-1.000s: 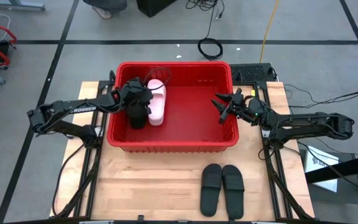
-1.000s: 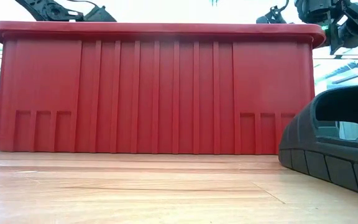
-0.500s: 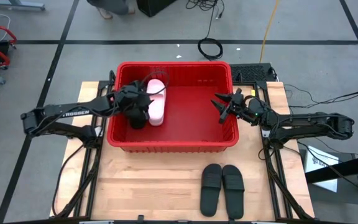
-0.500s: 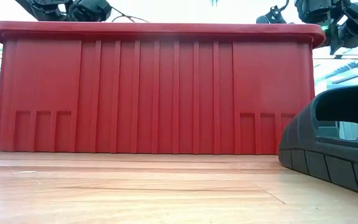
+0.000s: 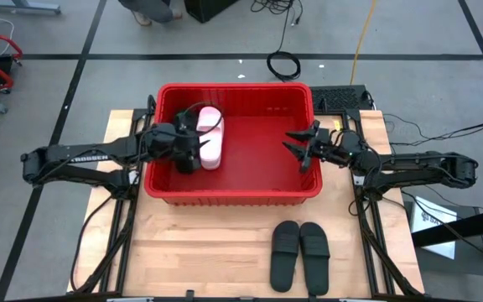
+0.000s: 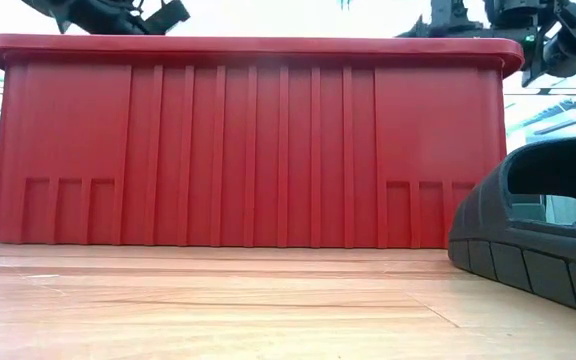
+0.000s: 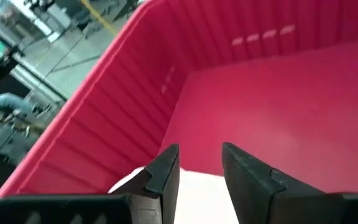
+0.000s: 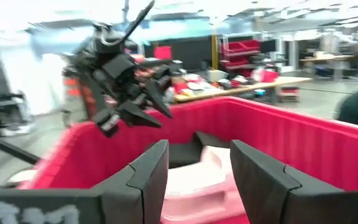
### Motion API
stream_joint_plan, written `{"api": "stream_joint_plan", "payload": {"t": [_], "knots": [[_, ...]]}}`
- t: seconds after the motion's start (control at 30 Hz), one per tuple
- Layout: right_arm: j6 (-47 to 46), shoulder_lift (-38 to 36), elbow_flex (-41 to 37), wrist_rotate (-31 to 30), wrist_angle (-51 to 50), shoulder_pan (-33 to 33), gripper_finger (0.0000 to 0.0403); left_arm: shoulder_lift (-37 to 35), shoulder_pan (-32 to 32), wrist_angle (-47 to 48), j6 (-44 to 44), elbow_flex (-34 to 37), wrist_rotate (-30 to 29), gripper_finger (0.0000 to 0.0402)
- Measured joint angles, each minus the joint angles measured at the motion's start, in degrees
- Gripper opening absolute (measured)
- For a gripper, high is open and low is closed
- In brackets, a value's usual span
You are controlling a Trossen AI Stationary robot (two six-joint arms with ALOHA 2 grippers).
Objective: Pick and place slides into bin
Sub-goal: Put the black slipper into the organizer bin
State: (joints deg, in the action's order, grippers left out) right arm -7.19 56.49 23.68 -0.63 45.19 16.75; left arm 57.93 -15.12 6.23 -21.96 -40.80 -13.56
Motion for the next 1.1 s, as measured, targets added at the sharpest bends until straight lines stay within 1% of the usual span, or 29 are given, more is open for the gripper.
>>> {"api": "stream_joint_plan", "payload": {"t": [0.2,0.27,0.37,0.57,0.8,0.97,1.1], "knots": [[-3.92,-0.02,0.00,9.20,5.54,-0.36,0.0164,-2.99,4.28,-0.19,1.92,0.00,-0.02,0.0127],[-4.72,-0.02,0.00,11.11,7.15,-1.31,0.0164,-3.56,5.54,-0.24,2.95,0.00,-0.35,0.0127],[-5.18,-0.02,0.00,12.58,9.70,-3.60,0.0164,-3.75,7.86,-0.25,4.32,0.00,-2.54,0.0127],[-5.02,-0.02,0.00,12.93,13.63,-9.13,0.0164,-3.71,14.00,-1.70,3.79,0.00,-9.59,0.0127],[-3.70,-0.04,0.00,12.74,16.81,-14.61,0.0164,-3.78,21.33,-5.94,1.05,0.00,-14.02,0.0127],[-3.71,-0.02,0.38,12.62,14.48,-18.30,0.0164,-3.78,25.31,-6.11,2.53,0.00,-18.61,0.0127],[-2.32,0.00,3.64,12.47,9.37,-22.61,0.0164,-3.75,28.39,-6.10,4.10,0.00,-19.19,0.0127]]}}
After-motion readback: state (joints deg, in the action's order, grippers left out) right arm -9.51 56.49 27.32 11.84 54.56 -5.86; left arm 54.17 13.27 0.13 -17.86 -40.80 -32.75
